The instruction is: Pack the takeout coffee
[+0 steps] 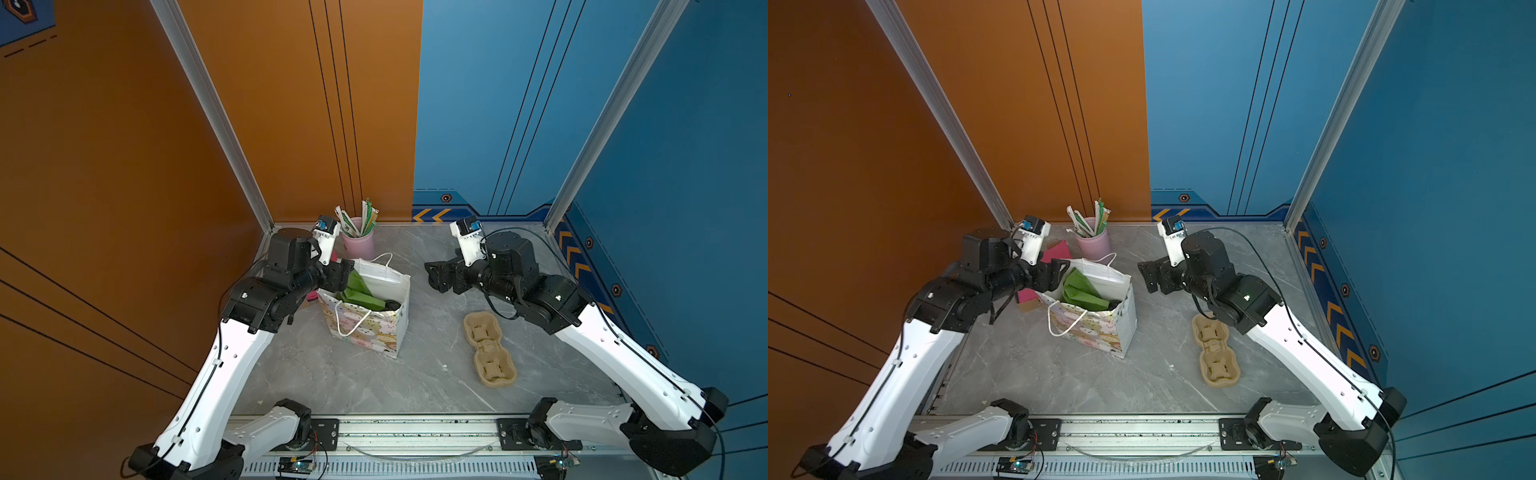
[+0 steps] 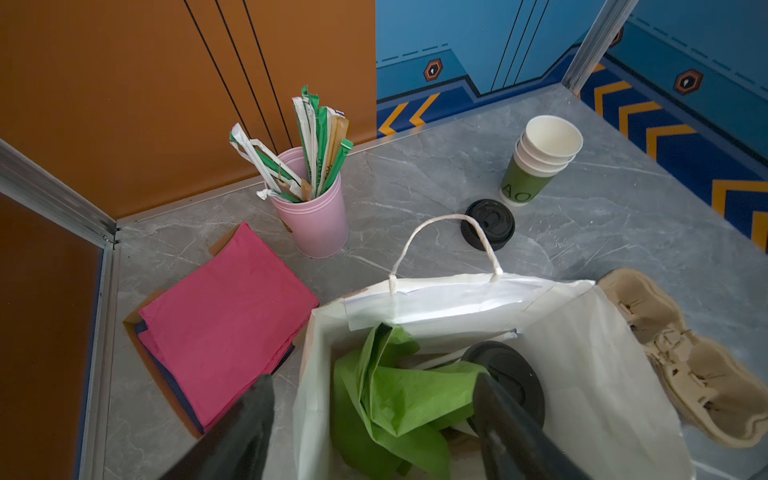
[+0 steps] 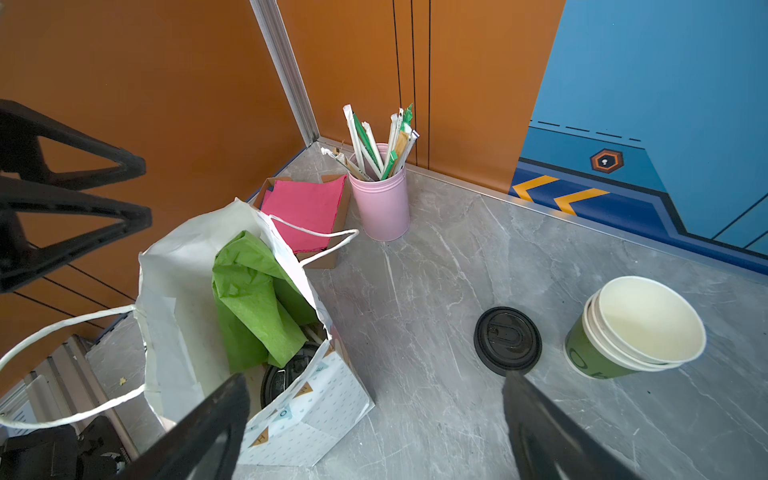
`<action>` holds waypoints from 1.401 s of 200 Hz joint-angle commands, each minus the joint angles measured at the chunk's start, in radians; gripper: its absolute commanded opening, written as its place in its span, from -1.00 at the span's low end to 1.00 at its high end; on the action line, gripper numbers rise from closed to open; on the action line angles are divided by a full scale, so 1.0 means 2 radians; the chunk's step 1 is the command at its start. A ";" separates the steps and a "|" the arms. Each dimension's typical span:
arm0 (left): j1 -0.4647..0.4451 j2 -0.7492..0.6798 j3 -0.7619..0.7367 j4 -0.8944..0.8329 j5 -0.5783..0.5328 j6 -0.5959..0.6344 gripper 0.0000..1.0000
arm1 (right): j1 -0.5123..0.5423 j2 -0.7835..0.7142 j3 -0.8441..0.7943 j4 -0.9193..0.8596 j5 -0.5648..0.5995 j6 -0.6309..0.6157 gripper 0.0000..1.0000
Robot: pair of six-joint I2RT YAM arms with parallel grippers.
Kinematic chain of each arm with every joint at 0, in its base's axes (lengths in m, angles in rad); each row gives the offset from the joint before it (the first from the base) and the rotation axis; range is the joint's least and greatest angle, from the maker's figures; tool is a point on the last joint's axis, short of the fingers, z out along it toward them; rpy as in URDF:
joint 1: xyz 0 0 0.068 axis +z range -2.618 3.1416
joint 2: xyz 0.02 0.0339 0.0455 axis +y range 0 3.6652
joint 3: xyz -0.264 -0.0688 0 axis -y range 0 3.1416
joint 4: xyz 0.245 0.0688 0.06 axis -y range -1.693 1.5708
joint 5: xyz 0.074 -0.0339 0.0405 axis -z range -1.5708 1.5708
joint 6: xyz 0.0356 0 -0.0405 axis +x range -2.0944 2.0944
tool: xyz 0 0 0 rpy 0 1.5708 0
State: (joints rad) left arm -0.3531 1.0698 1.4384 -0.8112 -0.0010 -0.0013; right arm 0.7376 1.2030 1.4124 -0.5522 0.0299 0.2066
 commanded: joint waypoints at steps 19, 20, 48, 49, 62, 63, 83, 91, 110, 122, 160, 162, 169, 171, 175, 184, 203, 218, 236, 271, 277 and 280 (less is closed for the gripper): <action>0.040 -0.057 -0.040 0.044 -0.043 -0.021 0.85 | -0.041 -0.054 -0.048 0.013 0.021 -0.018 1.00; 0.041 -0.059 -0.042 0.047 -0.043 -0.022 0.85 | -0.042 -0.055 -0.049 0.014 0.021 -0.018 1.00; 0.112 -0.106 -0.105 0.094 -0.029 -0.051 0.98 | -0.091 -0.094 -0.099 0.020 0.032 -0.023 0.99; 0.116 -0.107 -0.107 0.096 -0.028 -0.052 0.99 | -0.093 -0.096 -0.101 0.020 0.032 -0.023 0.99; 0.158 -0.124 -0.144 0.117 -0.011 -0.066 0.98 | -0.123 -0.111 -0.128 0.023 0.035 -0.024 1.00; 0.162 -0.125 -0.147 0.119 -0.010 -0.067 0.98 | -0.125 -0.112 -0.130 0.023 0.035 -0.023 1.00; 0.228 -0.142 -0.208 0.155 0.018 -0.088 0.96 | -0.172 -0.136 -0.181 0.042 0.034 -0.019 0.99; 0.249 -0.145 -0.237 0.172 0.027 -0.098 0.96 | -0.191 -0.143 -0.202 0.053 0.032 -0.015 0.99; 0.284 -0.144 -0.298 0.220 0.035 -0.123 0.96 | -0.233 -0.152 -0.254 0.086 0.025 -0.010 0.99; 0.296 -0.140 -0.334 0.254 0.030 -0.134 0.96 | -0.255 -0.150 -0.286 0.111 0.023 -0.008 0.99; 0.305 -0.118 -0.421 0.373 -0.019 -0.170 0.96 | -0.307 -0.119 -0.359 0.185 0.028 -0.005 0.99; 0.305 -0.117 -0.424 0.380 -0.021 -0.172 0.96 | -0.309 -0.118 -0.361 0.190 0.030 -0.006 0.99; 0.305 -0.111 -0.436 0.399 -0.031 -0.181 0.96 | -0.314 -0.111 -0.372 0.207 0.035 -0.011 0.99; 0.305 -0.109 -0.440 0.405 -0.034 -0.185 0.96 | -0.315 -0.109 -0.375 0.211 0.036 -0.013 0.99; 0.304 -0.105 -0.445 0.416 -0.039 -0.191 0.96 | -0.316 -0.105 -0.382 0.221 0.040 -0.015 0.99; 0.300 -0.096 -0.459 0.443 -0.053 -0.198 0.96 | -0.320 -0.098 -0.395 0.244 0.045 -0.020 0.99; 0.281 -0.072 -0.483 0.491 -0.090 -0.190 0.96 | -0.327 -0.083 -0.425 0.299 0.049 -0.032 0.99; 0.262 -0.053 -0.514 0.552 -0.130 -0.178 0.96 | -0.327 -0.069 -0.445 0.340 0.056 -0.045 0.99; 0.238 -0.025 -0.548 0.629 -0.172 -0.154 0.96 | -0.328 -0.046 -0.461 0.383 0.055 -0.061 0.99; 0.209 0.022 -0.570 0.712 -0.203 -0.098 0.96 | -0.328 0.002 -0.481 0.455 0.044 -0.093 0.99; 0.205 0.033 -0.574 0.734 -0.206 -0.086 0.96 | -0.328 0.011 -0.488 0.476 0.041 -0.096 1.00; 0.202 0.039 -0.575 0.743 -0.206 -0.081 0.96 | -0.329 0.016 -0.491 0.485 0.041 -0.097 1.00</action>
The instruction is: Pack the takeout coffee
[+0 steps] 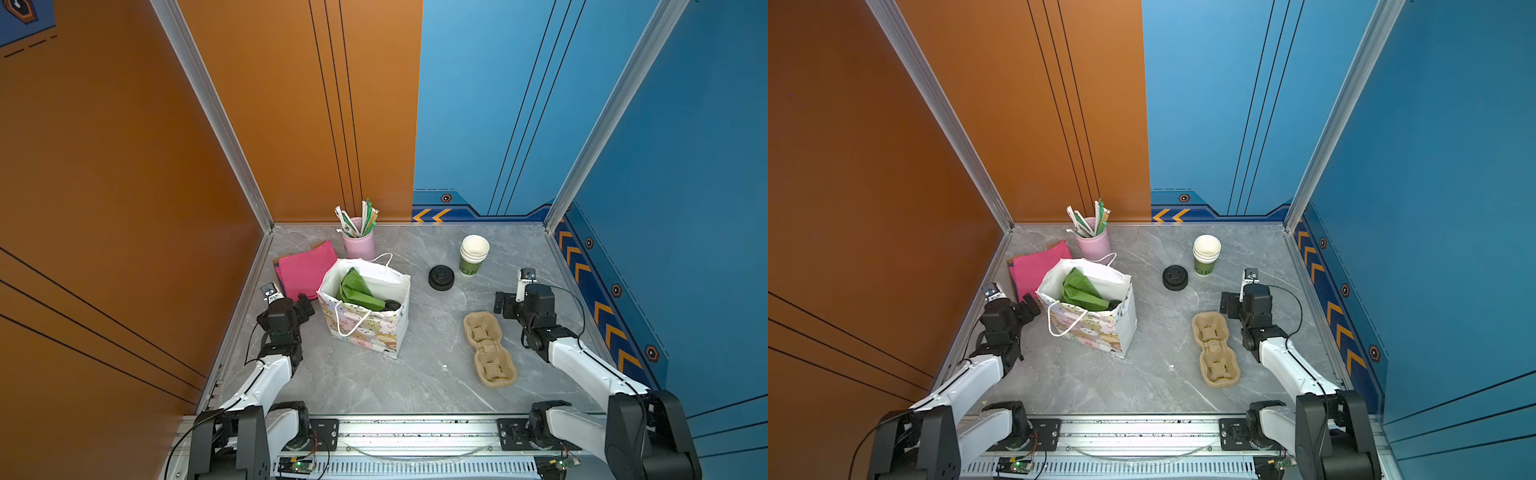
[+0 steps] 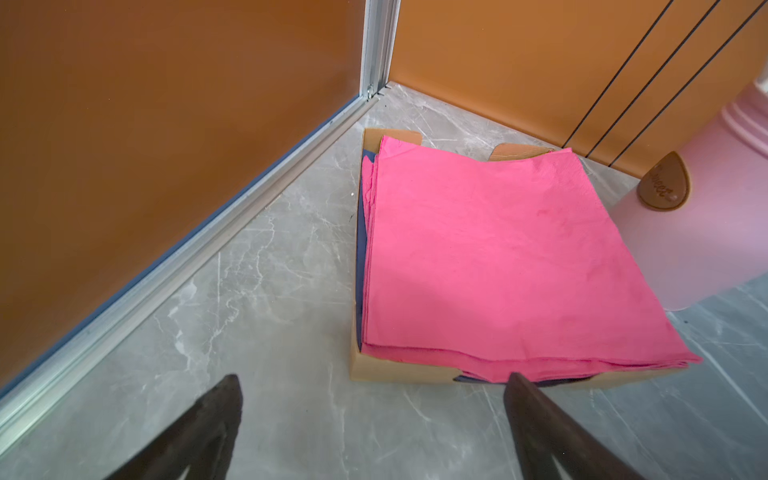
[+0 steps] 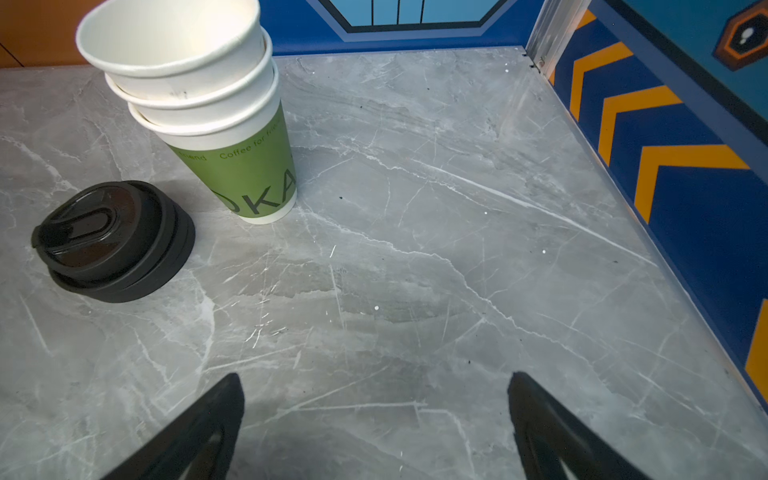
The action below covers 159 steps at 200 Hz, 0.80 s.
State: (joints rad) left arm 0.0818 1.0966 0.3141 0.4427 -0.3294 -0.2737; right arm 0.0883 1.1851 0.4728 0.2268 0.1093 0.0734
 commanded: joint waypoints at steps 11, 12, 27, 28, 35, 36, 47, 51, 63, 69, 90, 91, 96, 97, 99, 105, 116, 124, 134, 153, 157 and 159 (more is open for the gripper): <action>-0.019 0.044 -0.015 0.136 -0.039 0.065 0.96 | -0.004 0.043 -0.033 0.135 -0.003 -0.034 0.99; -0.019 0.045 -0.014 0.136 -0.039 0.065 0.96 | -0.004 0.044 -0.034 0.138 -0.003 -0.034 1.00; -0.023 0.068 -0.017 0.157 -0.020 0.069 0.96 | -0.005 0.066 -0.032 0.156 -0.011 -0.038 1.00; -0.023 0.071 -0.017 0.161 -0.020 0.070 0.96 | -0.005 0.066 -0.030 0.154 -0.013 -0.038 1.00; -0.027 0.084 -0.022 0.177 -0.020 0.073 0.96 | -0.005 0.072 -0.028 0.161 -0.023 -0.044 1.00; -0.027 0.086 -0.022 0.180 -0.019 0.073 0.96 | -0.006 0.073 -0.028 0.164 -0.024 -0.045 1.00; -0.031 0.106 -0.027 0.213 -0.017 0.082 0.96 | -0.006 0.085 -0.029 0.189 -0.031 -0.045 1.00; -0.032 0.109 -0.026 0.219 -0.014 0.084 0.96 | -0.006 0.088 -0.027 0.191 -0.032 -0.046 1.00; -0.035 0.119 -0.025 0.225 0.002 0.085 0.96 | -0.009 0.101 -0.025 0.211 -0.037 -0.046 1.00; -0.039 0.128 -0.022 0.231 0.002 0.089 0.96 | -0.011 0.107 -0.022 0.215 -0.040 -0.045 1.00; -0.045 0.164 -0.022 0.269 0.016 0.097 0.96 | -0.024 0.147 -0.035 0.287 -0.053 -0.034 1.00; -0.045 0.166 -0.022 0.271 0.017 0.098 0.96 | -0.026 0.147 -0.035 0.286 -0.053 -0.033 1.00; -0.046 0.177 -0.021 0.281 0.020 0.100 0.96 | -0.036 0.150 -0.037 0.285 -0.061 -0.026 1.00; -0.046 0.179 -0.021 0.283 0.021 0.100 0.96 | -0.037 0.151 -0.038 0.287 -0.064 -0.024 1.00; -0.046 0.182 -0.020 0.287 0.022 0.100 0.96 | -0.041 0.153 -0.039 0.295 -0.067 -0.022 1.00; -0.048 0.195 -0.020 0.299 0.026 0.104 0.96 | -0.047 0.167 -0.047 0.324 -0.074 -0.013 1.00; -0.052 0.216 -0.020 0.317 0.030 0.111 0.96 | -0.055 0.189 -0.064 0.384 -0.084 -0.001 1.00; -0.055 0.234 -0.019 0.341 0.030 0.118 0.96 | -0.062 0.175 -0.061 0.351 -0.087 -0.001 1.00; -0.058 0.240 -0.015 0.342 0.032 0.125 0.96 | -0.064 0.182 -0.062 0.368 -0.083 0.005 1.00; -0.058 0.238 0.002 0.309 0.032 0.126 0.96 | -0.062 0.177 -0.056 0.347 -0.077 0.002 1.00; -0.058 0.238 0.006 0.300 0.031 0.125 0.96 | -0.060 0.179 -0.057 0.352 -0.074 0.002 1.00; -0.058 0.236 0.008 0.294 0.030 0.124 0.96 | -0.060 0.181 -0.057 0.356 -0.073 0.002 1.00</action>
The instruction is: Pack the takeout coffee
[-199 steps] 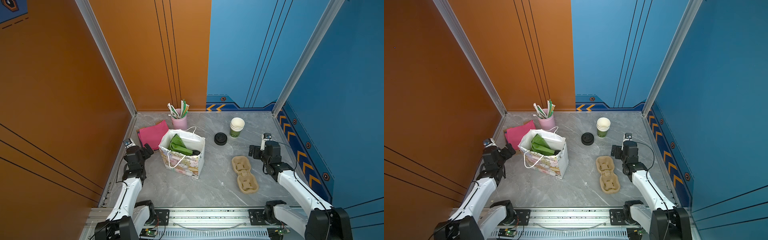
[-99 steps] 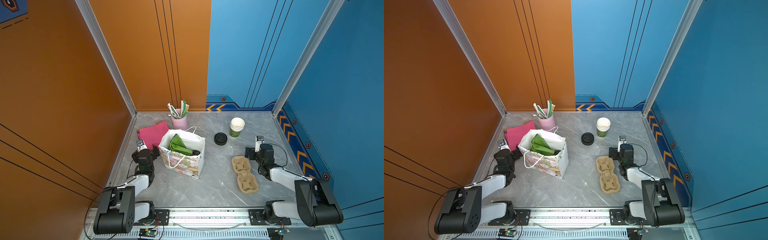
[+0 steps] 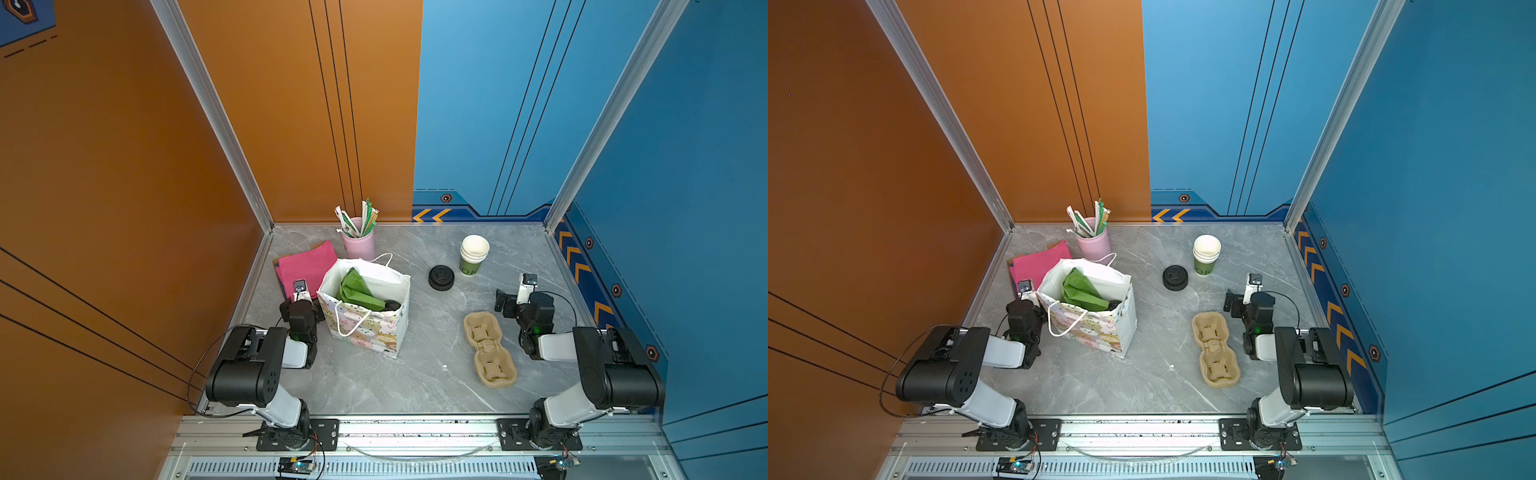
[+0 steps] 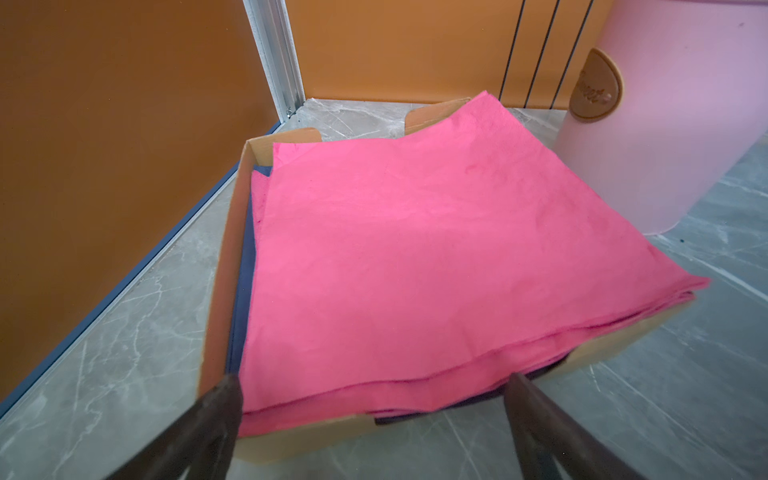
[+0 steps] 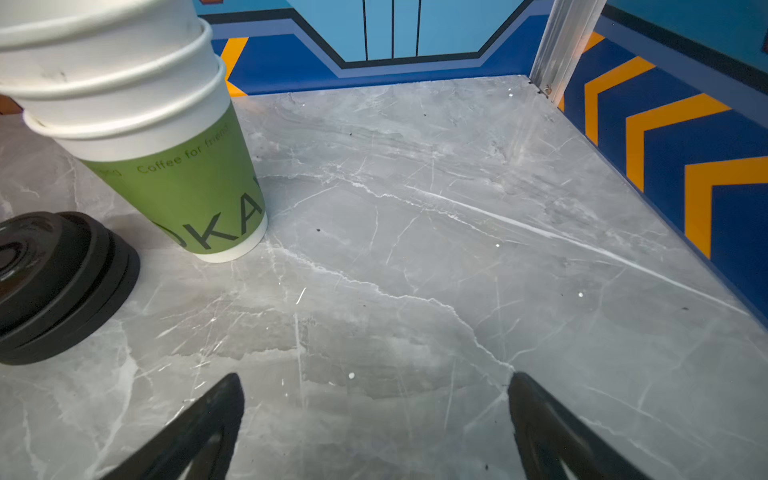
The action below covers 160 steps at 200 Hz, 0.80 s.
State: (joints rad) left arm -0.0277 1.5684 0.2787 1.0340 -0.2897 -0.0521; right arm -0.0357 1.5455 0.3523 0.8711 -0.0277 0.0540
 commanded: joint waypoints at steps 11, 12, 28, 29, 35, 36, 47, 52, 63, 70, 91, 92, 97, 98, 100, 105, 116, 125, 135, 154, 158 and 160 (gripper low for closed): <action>-0.004 -0.002 0.038 -0.028 0.006 0.011 0.96 | 0.003 0.002 0.002 0.037 -0.003 0.014 1.00; -0.005 -0.001 0.037 -0.028 0.006 0.011 0.96 | 0.003 0.002 0.003 0.036 -0.003 0.014 1.00; -0.005 -0.002 0.037 -0.028 0.005 0.012 0.96 | 0.006 0.003 0.004 0.036 0.004 0.013 1.00; -0.005 -0.001 0.038 -0.028 0.005 0.012 0.96 | 0.007 0.003 0.004 0.036 0.004 0.013 1.00; -0.006 -0.002 0.037 -0.028 0.005 0.013 0.96 | 0.008 0.001 0.005 0.030 0.007 0.012 1.00; -0.005 -0.001 0.037 -0.028 0.005 0.013 0.96 | 0.008 0.001 0.006 0.028 0.008 0.012 1.00; -0.006 -0.002 0.037 -0.028 0.004 0.012 0.96 | 0.015 0.002 0.009 0.025 0.021 0.009 0.99; -0.006 -0.003 0.037 -0.027 0.004 0.013 0.96 | 0.018 0.001 0.010 0.021 0.031 0.007 0.99; -0.007 -0.002 0.036 -0.027 0.003 0.013 0.96 | 0.024 0.000 0.010 0.018 0.045 0.005 0.99; -0.007 -0.002 0.036 -0.027 0.004 0.013 0.96 | 0.024 0.001 0.011 0.019 0.046 0.004 0.99; -0.007 -0.002 0.037 -0.028 0.004 0.014 0.96 | 0.023 0.002 0.011 0.018 0.044 0.005 0.99; -0.007 -0.002 0.038 -0.028 0.004 0.014 0.96 | 0.023 0.001 0.011 0.018 0.044 0.005 0.99; -0.007 -0.002 0.038 -0.028 0.003 0.014 0.96 | 0.023 0.001 0.011 0.018 0.044 0.004 0.99; -0.006 -0.002 0.037 -0.028 0.003 0.014 0.96 | 0.023 0.001 0.011 0.018 0.044 0.004 0.99; -0.007 -0.002 0.038 -0.028 0.003 0.014 0.96 | 0.023 0.001 0.011 0.018 0.044 0.005 0.99; -0.006 -0.001 0.038 -0.028 0.003 0.014 0.96 | 0.023 0.001 0.011 0.018 0.044 0.004 0.99; -0.008 -0.002 0.037 -0.028 0.003 0.015 0.96 | 0.023 0.001 0.011 0.018 0.044 0.004 0.99; -0.008 -0.002 0.038 -0.028 0.004 0.015 0.96 | 0.023 0.001 0.011 0.018 0.044 0.005 0.99; -0.008 -0.002 0.038 -0.028 0.005 0.017 0.96 | 0.023 0.001 0.011 0.018 0.044 0.005 0.99; -0.009 -0.001 0.038 -0.028 0.006 0.018 0.96 | 0.023 0.001 0.010 0.018 0.044 0.005 0.99; -0.009 -0.001 0.039 -0.028 0.007 0.020 0.96 | 0.023 0.001 0.011 0.018 0.044 0.005 0.99; -0.010 -0.001 0.039 -0.028 0.008 0.021 0.96 | 0.023 0.001 0.011 0.018 0.044 0.005 0.99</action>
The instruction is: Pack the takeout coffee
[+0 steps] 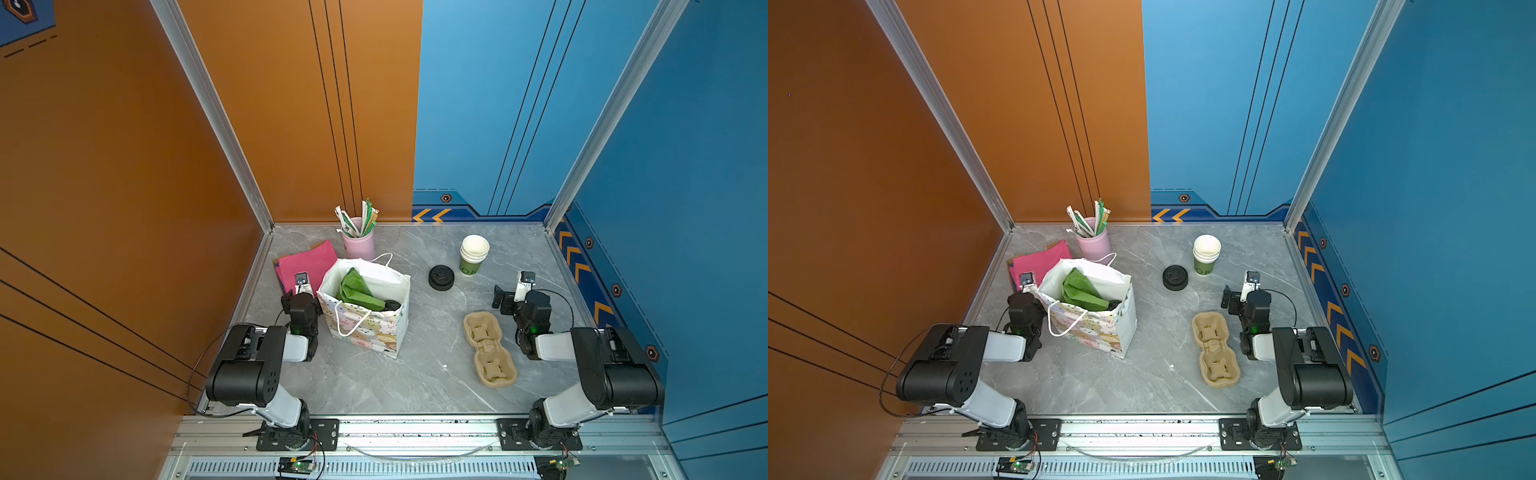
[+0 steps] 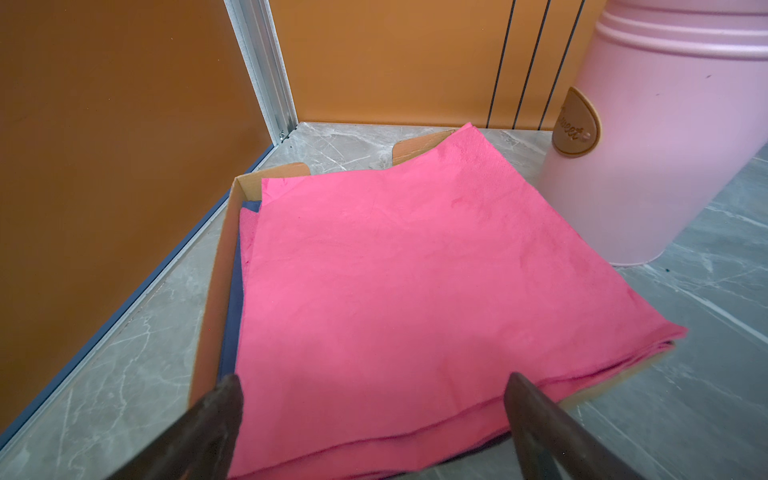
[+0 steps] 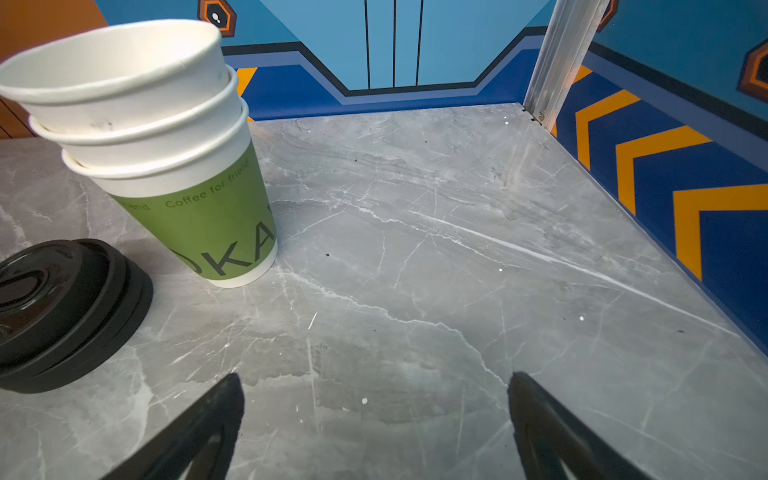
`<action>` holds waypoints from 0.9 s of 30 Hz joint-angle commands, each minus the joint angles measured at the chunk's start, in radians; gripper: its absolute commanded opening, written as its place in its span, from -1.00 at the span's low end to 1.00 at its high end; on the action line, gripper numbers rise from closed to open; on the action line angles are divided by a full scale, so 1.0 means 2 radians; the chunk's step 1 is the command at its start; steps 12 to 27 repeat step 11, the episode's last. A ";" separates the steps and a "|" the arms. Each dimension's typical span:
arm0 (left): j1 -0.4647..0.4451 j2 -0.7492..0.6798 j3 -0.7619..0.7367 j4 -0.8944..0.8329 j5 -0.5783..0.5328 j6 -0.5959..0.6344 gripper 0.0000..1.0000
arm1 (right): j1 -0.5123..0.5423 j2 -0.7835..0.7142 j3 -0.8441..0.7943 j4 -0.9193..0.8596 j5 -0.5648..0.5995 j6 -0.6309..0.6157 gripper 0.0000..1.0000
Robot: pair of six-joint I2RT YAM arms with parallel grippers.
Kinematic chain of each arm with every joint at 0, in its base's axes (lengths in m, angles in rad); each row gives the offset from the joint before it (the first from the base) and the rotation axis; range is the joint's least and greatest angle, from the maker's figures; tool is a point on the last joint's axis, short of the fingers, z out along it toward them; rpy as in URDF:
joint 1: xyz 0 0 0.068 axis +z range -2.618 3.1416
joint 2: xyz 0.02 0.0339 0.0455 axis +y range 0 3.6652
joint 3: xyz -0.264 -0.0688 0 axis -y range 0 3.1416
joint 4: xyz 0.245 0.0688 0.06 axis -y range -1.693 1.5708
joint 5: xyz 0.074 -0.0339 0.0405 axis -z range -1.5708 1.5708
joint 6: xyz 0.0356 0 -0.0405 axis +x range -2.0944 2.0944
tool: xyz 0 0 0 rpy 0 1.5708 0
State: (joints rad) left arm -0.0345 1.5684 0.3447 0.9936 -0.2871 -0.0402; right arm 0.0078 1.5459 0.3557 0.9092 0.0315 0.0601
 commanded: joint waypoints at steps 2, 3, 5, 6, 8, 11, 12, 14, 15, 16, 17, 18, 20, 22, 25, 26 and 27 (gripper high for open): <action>-0.008 0.000 0.006 -0.008 0.012 0.019 0.96 | 0.001 0.001 0.010 -0.001 0.014 0.002 0.99; -0.009 0.000 0.006 -0.009 0.015 0.023 0.96 | 0.001 0.001 0.009 -0.001 0.014 0.002 0.99; -0.014 0.002 0.008 -0.008 0.025 0.032 0.96 | 0.001 0.001 0.009 -0.001 0.014 0.002 0.99; -0.015 0.001 0.009 -0.010 0.025 0.033 0.96 | 0.001 0.001 0.009 -0.001 0.014 0.002 0.99; -0.009 0.000 0.014 -0.023 0.031 0.026 0.96 | 0.001 0.001 0.009 -0.001 0.015 0.002 0.99; -0.006 -0.001 0.014 -0.023 0.033 0.023 0.96 | 0.001 0.000 0.009 -0.001 0.015 0.002 0.99; -0.006 -0.001 0.014 -0.023 0.033 0.023 0.96 | 0.001 0.000 0.009 -0.001 0.015 0.002 0.99; -0.006 -0.001 0.014 -0.023 0.033 0.023 0.96 | 0.001 0.000 0.009 -0.001 0.015 0.002 0.99; -0.006 -0.001 0.014 -0.023 0.033 0.023 0.96 | 0.001 0.000 0.009 -0.001 0.015 0.002 0.99; -0.006 -0.001 0.014 -0.023 0.033 0.023 0.96 | 0.001 0.000 0.009 -0.001 0.015 0.002 0.99; -0.006 -0.001 0.014 -0.023 0.033 0.023 0.96 | 0.001 0.000 0.009 -0.001 0.015 0.002 0.99; -0.006 -0.001 0.014 -0.023 0.033 0.023 0.96 | 0.001 0.000 0.009 -0.001 0.015 0.002 0.99; -0.006 -0.001 0.014 -0.023 0.033 0.023 0.96 | 0.001 0.000 0.009 -0.001 0.015 0.002 0.99; -0.006 -0.001 0.014 -0.023 0.033 0.023 0.96 | 0.001 0.000 0.009 -0.001 0.015 0.002 0.99; -0.006 -0.001 0.014 -0.023 0.033 0.023 0.96 | 0.001 0.000 0.009 -0.001 0.015 0.002 0.99; -0.006 -0.001 0.014 -0.023 0.033 0.023 0.96 | 0.001 0.000 0.009 -0.001 0.015 0.002 0.99; -0.006 -0.001 0.014 -0.023 0.033 0.023 0.96 | 0.001 0.000 0.009 -0.001 0.015 0.002 0.99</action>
